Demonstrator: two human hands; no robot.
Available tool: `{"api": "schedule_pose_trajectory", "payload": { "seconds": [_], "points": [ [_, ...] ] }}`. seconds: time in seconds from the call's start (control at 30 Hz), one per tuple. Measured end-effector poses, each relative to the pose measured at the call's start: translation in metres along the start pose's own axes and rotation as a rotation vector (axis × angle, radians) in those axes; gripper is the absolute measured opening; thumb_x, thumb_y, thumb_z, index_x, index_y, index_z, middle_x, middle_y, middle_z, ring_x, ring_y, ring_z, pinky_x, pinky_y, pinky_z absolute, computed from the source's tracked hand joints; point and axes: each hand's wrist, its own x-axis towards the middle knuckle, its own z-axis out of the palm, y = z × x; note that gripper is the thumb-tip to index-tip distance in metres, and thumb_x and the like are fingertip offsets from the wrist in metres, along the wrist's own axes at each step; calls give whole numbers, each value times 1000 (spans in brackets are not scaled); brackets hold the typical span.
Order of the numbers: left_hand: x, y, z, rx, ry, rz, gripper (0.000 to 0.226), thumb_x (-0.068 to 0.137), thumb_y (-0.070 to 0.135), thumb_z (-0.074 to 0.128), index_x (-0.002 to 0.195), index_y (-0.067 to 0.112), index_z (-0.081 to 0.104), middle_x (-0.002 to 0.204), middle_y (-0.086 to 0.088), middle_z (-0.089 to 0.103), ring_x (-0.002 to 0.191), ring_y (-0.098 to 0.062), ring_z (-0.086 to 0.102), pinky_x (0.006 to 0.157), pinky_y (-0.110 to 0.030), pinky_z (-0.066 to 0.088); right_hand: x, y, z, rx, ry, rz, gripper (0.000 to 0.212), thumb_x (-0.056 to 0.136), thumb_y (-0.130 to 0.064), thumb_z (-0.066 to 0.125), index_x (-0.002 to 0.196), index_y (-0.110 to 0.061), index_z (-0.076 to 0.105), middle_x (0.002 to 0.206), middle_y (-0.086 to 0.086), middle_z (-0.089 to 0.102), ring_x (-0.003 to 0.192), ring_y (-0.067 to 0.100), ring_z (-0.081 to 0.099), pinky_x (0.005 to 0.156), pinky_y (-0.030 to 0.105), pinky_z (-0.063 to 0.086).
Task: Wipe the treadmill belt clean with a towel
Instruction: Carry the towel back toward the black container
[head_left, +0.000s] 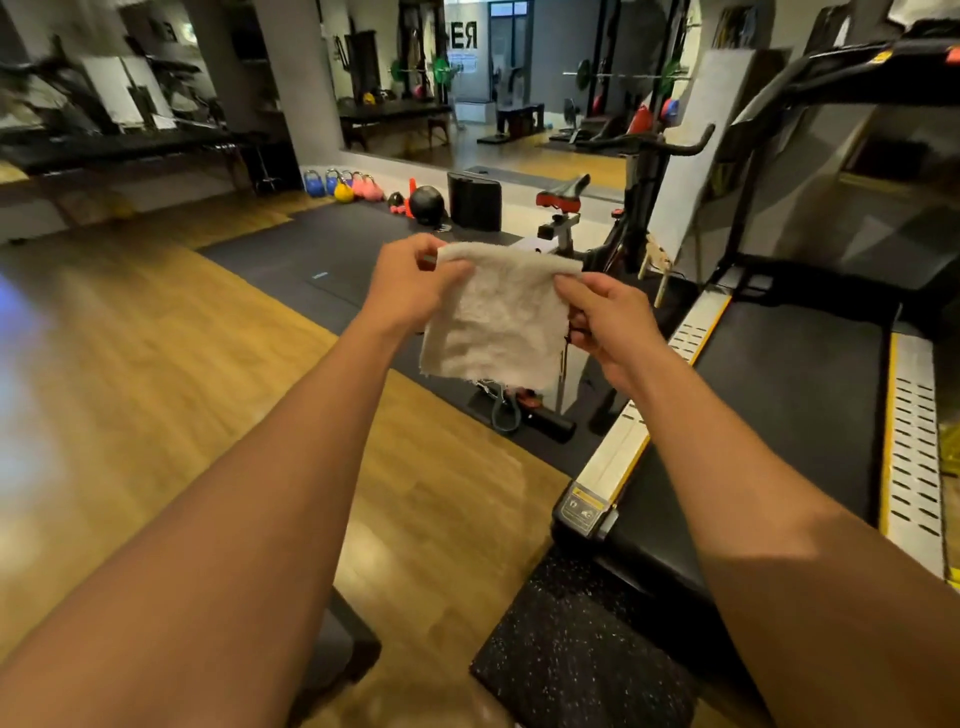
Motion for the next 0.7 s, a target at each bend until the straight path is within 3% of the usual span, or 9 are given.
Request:
{"api": "schedule_pose_trajectory", "payload": {
  "seconds": [0.23, 0.37, 0.47, 0.57, 0.7],
  "points": [
    [75, -63, -43, -33, 176, -60, 12, 92, 27, 61, 92, 15, 64, 95, -6, 67, 84, -17, 61, 68, -34, 50, 98, 5, 78, -82, -151, 17, 22, 88, -35, 69, 98, -16, 73, 81, -3, 65, 58, 8, 50, 50, 24, 31],
    [134, -83, -65, 61, 201, -84, 15, 93, 27, 60, 93, 12, 64, 88, -8, 64, 65, -12, 50, 47, -24, 36, 159, 5, 119, -33, -242, 52, 26, 90, -32, 67, 105, -11, 69, 99, 5, 67, 60, 8, 62, 47, 22, 31],
    [186, -100, -79, 59, 195, -144, 20, 94, 28, 59, 98, 9, 65, 96, -17, 64, 68, -18, 53, 42, -23, 40, 207, 5, 151, 55, -264, 111, 22, 93, -27, 63, 107, -10, 66, 105, 13, 71, 76, 18, 72, 46, 20, 45],
    [237, -126, -87, -100, 180, -240, 20, 94, 23, 59, 103, 5, 63, 108, -15, 61, 92, -26, 61, 55, -29, 58, 259, 11, 182, 54, -307, 154, 23, 95, -26, 60, 110, -8, 62, 106, 19, 69, 77, 24, 70, 54, 23, 57],
    [319, -178, -96, -190, 187, -297, 19, 95, 25, 58, 104, 9, 63, 112, -11, 62, 102, -28, 63, 70, -41, 60, 344, 29, 228, 56, -317, 171, 23, 96, -26, 59, 108, -7, 64, 105, 11, 64, 92, 34, 70, 68, 35, 62]
  ]
}}
